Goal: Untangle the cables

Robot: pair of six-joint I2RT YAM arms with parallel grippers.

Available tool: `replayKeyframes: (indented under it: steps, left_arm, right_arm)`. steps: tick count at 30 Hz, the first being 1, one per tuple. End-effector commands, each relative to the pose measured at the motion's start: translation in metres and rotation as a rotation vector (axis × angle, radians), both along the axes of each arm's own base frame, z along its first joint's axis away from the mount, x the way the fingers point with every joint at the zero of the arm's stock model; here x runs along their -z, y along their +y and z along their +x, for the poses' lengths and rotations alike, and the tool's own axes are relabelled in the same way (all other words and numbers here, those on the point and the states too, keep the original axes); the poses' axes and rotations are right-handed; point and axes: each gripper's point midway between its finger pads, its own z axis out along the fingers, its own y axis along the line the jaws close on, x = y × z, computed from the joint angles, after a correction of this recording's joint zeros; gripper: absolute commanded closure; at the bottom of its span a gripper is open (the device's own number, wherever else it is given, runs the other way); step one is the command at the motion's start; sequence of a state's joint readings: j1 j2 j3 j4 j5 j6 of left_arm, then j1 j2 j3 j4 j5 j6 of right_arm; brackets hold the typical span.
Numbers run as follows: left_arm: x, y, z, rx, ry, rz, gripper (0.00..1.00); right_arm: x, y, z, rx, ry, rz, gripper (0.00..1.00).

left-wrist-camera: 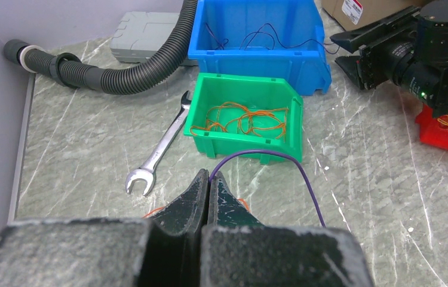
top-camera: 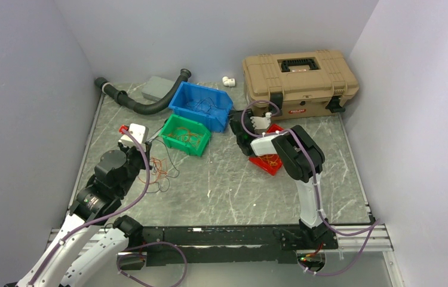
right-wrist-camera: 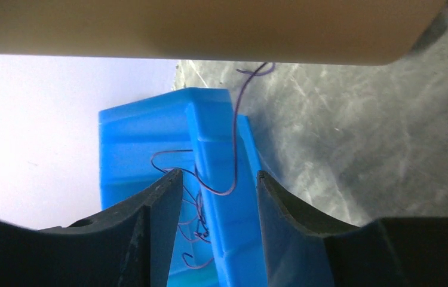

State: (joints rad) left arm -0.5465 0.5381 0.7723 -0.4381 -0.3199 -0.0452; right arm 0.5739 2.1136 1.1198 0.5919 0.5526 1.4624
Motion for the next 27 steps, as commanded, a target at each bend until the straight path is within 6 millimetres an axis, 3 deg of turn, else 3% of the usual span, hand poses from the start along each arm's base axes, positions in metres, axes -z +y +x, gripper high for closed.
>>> replayKeyframes:
  steps: [1,6,9,13,21,27]
  left_arm:
    - [-0.006,0.000,-0.001,-0.001,-0.020,-0.024,1.00]
    - [-0.005,0.001,0.000,-0.007,-0.017,-0.019,1.00]
    - [-0.005,0.001,-0.001,-0.006,-0.018,-0.019,1.00]
    - [-0.007,0.002,-0.002,-0.006,-0.023,-0.023,1.00]
    - [-0.010,0.001,-0.004,0.006,-0.031,-0.035,1.00]
    - [-0.010,0.002,-0.005,0.004,-0.033,-0.035,1.00]
  right_arm:
    - [-0.026,0.006,0.022,0.045,-0.087,0.040,0.49]
    - [-0.022,0.007,0.027,0.050,-0.096,0.066,0.61]
    - [-0.027,0.004,0.024,0.059,-0.104,0.060,0.81]
    - [-0.044,-0.004,0.014,0.067,-0.143,0.038,1.00]
    - [-0.081,0.004,-0.005,0.039,-0.192,-0.067,1.00]
    - [-0.140,0.044,-0.019,-0.083,-0.312,-0.339,1.00]
